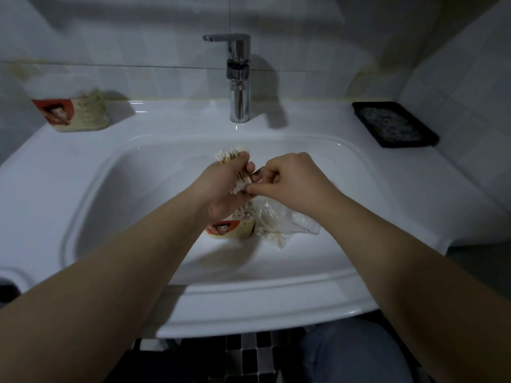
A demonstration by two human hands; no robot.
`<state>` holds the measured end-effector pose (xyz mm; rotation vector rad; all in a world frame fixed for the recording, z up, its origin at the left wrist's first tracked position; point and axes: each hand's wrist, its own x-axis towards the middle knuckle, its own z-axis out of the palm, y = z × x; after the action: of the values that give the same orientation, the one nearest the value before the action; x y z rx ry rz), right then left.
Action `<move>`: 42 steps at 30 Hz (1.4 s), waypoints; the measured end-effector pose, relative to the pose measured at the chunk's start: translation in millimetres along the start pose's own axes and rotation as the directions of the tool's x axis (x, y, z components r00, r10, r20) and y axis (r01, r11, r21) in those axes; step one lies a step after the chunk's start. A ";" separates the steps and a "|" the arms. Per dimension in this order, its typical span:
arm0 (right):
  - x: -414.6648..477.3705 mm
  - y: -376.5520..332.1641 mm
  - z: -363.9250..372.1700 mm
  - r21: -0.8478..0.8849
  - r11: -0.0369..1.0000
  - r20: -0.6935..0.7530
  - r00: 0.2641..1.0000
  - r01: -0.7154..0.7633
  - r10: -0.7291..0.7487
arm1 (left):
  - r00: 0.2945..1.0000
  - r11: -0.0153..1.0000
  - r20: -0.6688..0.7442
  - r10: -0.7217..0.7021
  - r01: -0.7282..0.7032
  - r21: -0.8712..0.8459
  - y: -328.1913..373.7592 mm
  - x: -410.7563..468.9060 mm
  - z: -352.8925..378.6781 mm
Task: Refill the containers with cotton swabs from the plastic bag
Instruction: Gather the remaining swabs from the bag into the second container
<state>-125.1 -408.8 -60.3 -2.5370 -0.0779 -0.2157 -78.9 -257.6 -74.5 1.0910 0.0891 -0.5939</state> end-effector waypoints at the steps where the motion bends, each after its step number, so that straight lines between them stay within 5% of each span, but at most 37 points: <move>1: -0.2 0.1 -3.1 -0.025 0.999 0.013 1.000 -0.020 0.020 | 1.000 1.000 -0.028 0.011 -0.011 0.004 0.5 0.4 0.0; 9: 3.2 30.4 -7.6 -0.259 0.925 0.266 0.900 -0.278 0.345 | 0.990 1.000 -0.138 0.014 -0.012 0.008 1.4 1.2 -3.7; 13: 3.5 36.4 5.7 -0.200 0.960 0.478 0.836 -0.195 0.269 | 0.991 0.999 -0.131 0.012 -0.008 0.031 1.1 0.2 -2.4; 16: 3.2 34.8 18.5 -0.143 0.981 0.496 0.848 -0.134 0.188 | 0.990 0.999 -0.138 0.008 -0.002 0.043 1.2 0.4 -3.6; 19: 4.8 31.5 31.5 -0.311 0.950 0.585 0.793 0.027 0.170 | 0.991 0.998 -0.133 0.006 0.002 0.064 1.9 0.7 -6.5; 31: -0.3 26.0 35.0 -0.560 0.782 0.613 0.772 0.273 0.170 | 0.995 0.969 -0.098 0.017 0.008 0.247 -2.6 2.3 -9.4; 42: -1.7 29.4 28.6 -0.459 0.879 0.617 0.758 0.126 0.213 | 0.998 0.917 -0.058 0.035 -0.009 0.398 -7.3 3.8 -9.3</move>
<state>-119.8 -417.0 -100.2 -2.9779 -0.2645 0.7958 -77.3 -253.6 -86.1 1.5057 0.0100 -0.5702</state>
